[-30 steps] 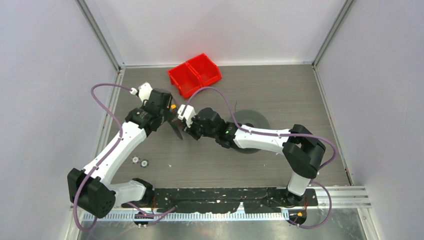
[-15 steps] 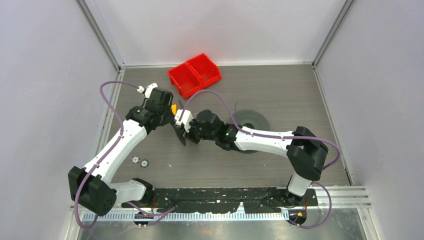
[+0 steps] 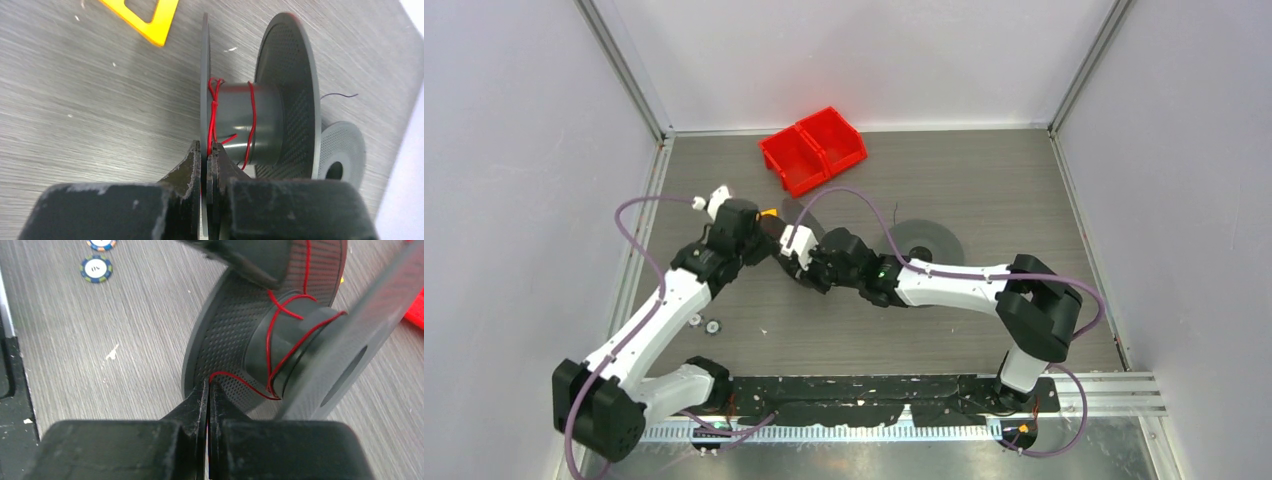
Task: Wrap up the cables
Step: Wrap the cable around the cable reel, then place the cable reel at the center of the board.
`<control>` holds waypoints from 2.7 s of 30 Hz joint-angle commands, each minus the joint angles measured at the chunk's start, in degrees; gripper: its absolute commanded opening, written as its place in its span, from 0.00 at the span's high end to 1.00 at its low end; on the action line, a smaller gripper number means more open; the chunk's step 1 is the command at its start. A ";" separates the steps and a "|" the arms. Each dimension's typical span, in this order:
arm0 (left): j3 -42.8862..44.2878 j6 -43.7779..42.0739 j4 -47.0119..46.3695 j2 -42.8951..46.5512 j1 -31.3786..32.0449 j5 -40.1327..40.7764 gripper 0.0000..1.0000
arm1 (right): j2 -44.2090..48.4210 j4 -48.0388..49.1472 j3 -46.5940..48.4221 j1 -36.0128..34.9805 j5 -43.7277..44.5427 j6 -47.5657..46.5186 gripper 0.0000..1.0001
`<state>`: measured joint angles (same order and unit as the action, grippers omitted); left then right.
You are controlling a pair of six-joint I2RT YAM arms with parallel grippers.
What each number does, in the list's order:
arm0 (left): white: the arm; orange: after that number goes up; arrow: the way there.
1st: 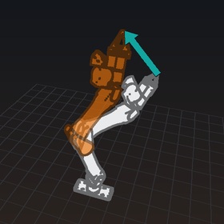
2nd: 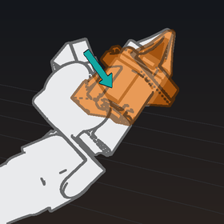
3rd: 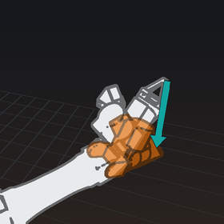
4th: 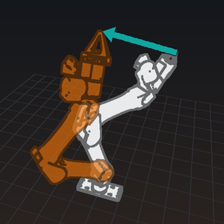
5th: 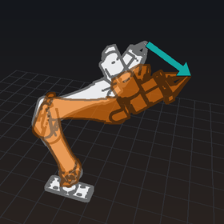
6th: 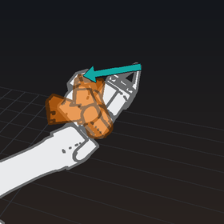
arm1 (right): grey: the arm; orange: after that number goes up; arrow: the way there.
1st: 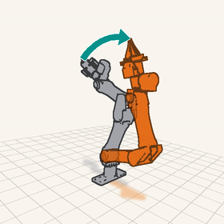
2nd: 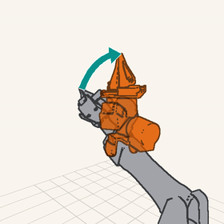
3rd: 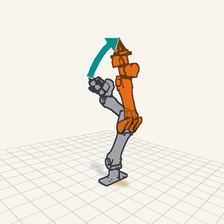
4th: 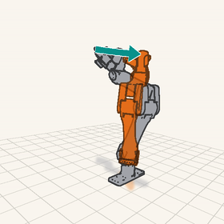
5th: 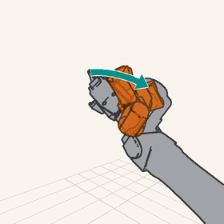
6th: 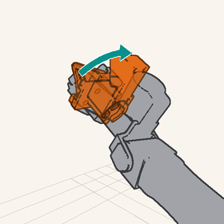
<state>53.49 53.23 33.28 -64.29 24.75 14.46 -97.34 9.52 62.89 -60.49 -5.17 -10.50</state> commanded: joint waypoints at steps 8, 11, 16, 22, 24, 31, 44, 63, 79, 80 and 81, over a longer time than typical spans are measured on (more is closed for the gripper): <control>-19.37 18.64 -33.52 6.52 -0.50 -3.74 1.00 | 3.53 13.32 -10.21 -0.07 12.17 0.58 0.93; -24.19 19.63 -41.44 6.20 -0.33 -2.61 1.00 | 3.47 14.95 -12.08 -0.05 15.88 1.29 0.92; -31.62 23.55 -52.34 2.14 -0.32 -3.20 1.00 | 2.13 18.58 -14.28 0.00 21.32 -0.31 0.91; -33.84 25.31 -63.29 -7.19 0.03 -6.05 1.00 | -3.01 19.91 -12.60 0.03 22.95 -6.70 0.91; -33.96 24.46 -65.85 -9.57 0.03 -6.49 1.00 | -3.93 19.38 -11.78 0.02 23.49 -8.59 0.91; -34.12 19.62 -64.64 -9.76 -0.03 -4.40 1.00 | -7.05 16.90 -10.06 0.04 27.97 -12.98 0.88; -35.56 19.13 -68.29 -11.47 -0.32 -5.32 1.00 | -4.86 16.22 -13.06 -0.03 27.64 -13.42 0.75; -34.77 18.49 -67.92 -12.50 -0.93 -6.80 1.00 | 0.12 14.57 -16.10 1.42 27.23 -9.24 0.65; -40.65 25.54 -89.46 -19.61 -1.19 -9.00 1.00 | 0.10 25.73 -19.38 6.63 9.46 28.02 0.95; -40.88 26.02 -91.27 -20.54 -1.20 -9.20 1.00 | -0.01 28.36 -19.95 7.02 8.90 31.14 0.95; -41.04 26.33 -92.45 -21.59 -1.20 -9.37 1.00 | -0.39 29.59 -20.89 7.88 7.70 34.03 0.95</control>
<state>13.65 78.26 -49.82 -82.76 23.53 7.22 -99.00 29.91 44.71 -54.63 8.93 8.80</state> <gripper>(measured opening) 0.028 0.062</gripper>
